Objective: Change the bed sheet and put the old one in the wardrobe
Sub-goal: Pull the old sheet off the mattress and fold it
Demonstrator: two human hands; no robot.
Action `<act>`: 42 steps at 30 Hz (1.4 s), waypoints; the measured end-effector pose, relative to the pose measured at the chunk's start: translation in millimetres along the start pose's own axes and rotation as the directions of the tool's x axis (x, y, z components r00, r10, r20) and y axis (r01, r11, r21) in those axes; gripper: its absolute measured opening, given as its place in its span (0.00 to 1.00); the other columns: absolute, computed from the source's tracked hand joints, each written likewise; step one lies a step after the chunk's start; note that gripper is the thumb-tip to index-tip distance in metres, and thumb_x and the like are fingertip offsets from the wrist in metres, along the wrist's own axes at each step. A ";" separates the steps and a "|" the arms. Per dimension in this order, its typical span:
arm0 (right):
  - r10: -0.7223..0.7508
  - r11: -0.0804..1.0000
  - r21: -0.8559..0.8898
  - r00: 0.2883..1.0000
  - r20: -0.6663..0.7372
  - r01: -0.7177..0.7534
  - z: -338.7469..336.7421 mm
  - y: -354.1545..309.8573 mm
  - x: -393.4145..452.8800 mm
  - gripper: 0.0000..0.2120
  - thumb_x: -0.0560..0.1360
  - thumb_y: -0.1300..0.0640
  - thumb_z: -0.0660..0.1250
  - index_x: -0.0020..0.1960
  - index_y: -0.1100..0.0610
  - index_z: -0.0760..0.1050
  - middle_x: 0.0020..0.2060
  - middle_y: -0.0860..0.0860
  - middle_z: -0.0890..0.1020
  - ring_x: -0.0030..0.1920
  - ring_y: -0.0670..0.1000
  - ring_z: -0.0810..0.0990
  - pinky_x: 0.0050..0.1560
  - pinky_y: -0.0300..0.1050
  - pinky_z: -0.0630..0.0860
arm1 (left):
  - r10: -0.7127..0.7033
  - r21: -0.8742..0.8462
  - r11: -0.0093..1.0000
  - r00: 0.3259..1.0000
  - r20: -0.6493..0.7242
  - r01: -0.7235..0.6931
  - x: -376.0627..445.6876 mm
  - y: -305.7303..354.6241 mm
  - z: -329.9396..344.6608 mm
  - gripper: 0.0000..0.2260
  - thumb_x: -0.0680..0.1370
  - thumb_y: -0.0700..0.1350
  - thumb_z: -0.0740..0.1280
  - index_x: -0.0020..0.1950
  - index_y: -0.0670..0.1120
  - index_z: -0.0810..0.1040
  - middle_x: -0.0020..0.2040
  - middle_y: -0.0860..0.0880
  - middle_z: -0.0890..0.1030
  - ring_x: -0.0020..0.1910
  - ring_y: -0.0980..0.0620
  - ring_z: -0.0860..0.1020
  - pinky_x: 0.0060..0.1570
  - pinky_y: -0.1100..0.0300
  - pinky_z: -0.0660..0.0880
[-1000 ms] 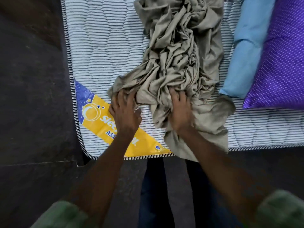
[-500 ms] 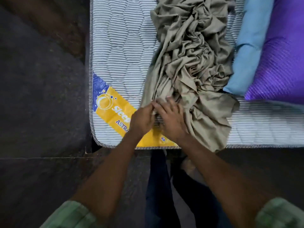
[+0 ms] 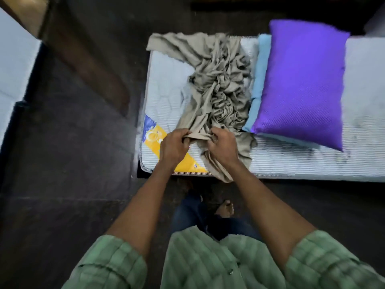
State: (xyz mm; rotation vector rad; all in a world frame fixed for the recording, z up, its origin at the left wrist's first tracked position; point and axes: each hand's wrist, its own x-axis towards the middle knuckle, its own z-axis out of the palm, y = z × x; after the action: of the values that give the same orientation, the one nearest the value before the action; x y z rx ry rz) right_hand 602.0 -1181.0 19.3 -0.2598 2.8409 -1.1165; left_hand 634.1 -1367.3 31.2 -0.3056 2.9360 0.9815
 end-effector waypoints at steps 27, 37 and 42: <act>0.171 0.962 0.211 0.985 0.019 -0.171 -148.4 -118.8 76.7 0.06 0.66 0.56 0.76 0.36 0.48 0.80 0.29 0.46 0.80 0.30 0.42 0.76 0.33 0.44 0.74 | 0.138 -0.024 0.988 0.957 -0.254 -0.149 107.0 49.7 -165.4 0.05 0.78 0.45 0.69 0.50 0.47 0.84 0.47 0.48 0.86 0.49 0.44 0.82 0.48 0.53 0.73; 0.200 0.721 0.638 0.963 0.181 -0.270 -108.5 -155.1 86.3 0.15 0.62 0.69 0.74 0.49 0.62 0.82 0.41 0.57 0.83 0.42 0.54 0.81 0.43 0.50 0.79 | 0.457 -0.140 0.872 0.883 -0.110 -0.469 110.0 61.2 -150.0 0.14 0.74 0.47 0.71 0.59 0.52 0.82 0.55 0.56 0.83 0.54 0.56 0.81 0.55 0.58 0.78; 0.077 0.711 0.640 0.936 0.342 -0.292 -118.2 -153.6 92.6 0.23 0.61 0.75 0.75 0.52 0.58 0.82 0.47 0.55 0.85 0.47 0.53 0.84 0.46 0.50 0.82 | 0.280 -0.347 0.878 0.942 -0.185 -0.329 110.5 84.2 -153.4 0.09 0.78 0.43 0.68 0.38 0.50 0.80 0.32 0.62 0.79 0.33 0.68 0.74 0.35 0.66 0.69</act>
State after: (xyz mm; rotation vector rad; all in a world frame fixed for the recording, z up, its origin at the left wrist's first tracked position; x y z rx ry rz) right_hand 514.9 -1229.8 209.6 -0.0627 1.9588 -1.7952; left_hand 514.4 -1412.7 193.8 0.1031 2.9493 1.6304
